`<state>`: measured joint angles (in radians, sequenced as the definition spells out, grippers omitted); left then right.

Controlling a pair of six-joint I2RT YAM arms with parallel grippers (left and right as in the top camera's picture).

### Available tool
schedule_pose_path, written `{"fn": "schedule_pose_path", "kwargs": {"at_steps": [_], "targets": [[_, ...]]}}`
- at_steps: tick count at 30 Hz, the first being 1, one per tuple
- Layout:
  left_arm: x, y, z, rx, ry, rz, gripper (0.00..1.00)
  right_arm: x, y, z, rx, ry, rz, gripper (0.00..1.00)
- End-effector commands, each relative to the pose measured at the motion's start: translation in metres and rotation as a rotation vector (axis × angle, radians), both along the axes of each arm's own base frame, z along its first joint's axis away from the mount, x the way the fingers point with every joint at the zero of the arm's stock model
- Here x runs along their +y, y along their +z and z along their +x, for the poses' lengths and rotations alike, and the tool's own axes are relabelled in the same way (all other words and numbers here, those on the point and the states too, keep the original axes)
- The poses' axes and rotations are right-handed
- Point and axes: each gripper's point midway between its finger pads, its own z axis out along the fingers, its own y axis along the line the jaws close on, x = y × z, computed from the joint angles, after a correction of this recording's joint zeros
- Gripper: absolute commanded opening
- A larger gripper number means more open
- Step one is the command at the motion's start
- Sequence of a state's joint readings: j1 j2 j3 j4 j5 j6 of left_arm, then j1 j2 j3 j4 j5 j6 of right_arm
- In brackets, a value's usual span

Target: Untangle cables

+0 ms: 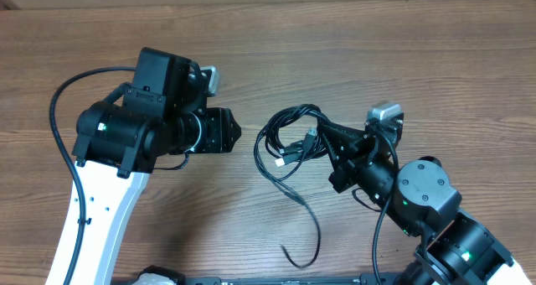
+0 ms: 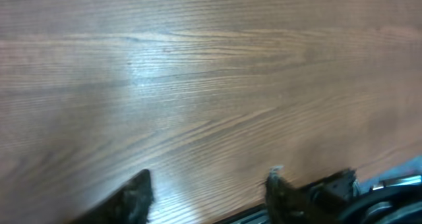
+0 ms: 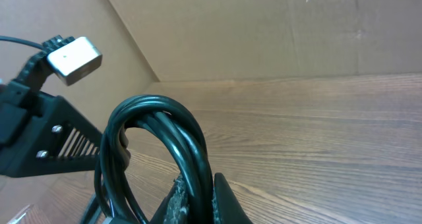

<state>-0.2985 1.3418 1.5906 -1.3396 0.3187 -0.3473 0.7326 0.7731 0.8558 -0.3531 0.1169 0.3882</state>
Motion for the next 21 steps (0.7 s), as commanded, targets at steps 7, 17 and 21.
{"fn": "schedule_pose_path", "kwargs": {"at_steps": [7,17,21], "targets": [[-0.043,0.02,-0.026,0.089,-0.143,-0.263,0.63,-0.021,0.0,0.008,0.001,-0.122,-0.027,0.04],[-0.065,-0.01,-0.052,0.218,-0.168,-0.23,0.56,-0.024,0.001,0.01,0.009,-0.143,-0.012,0.04],[-0.074,-0.044,-0.045,0.265,-0.067,-0.198,0.6,-0.022,0.001,0.009,0.027,-0.14,0.022,0.04]]}}
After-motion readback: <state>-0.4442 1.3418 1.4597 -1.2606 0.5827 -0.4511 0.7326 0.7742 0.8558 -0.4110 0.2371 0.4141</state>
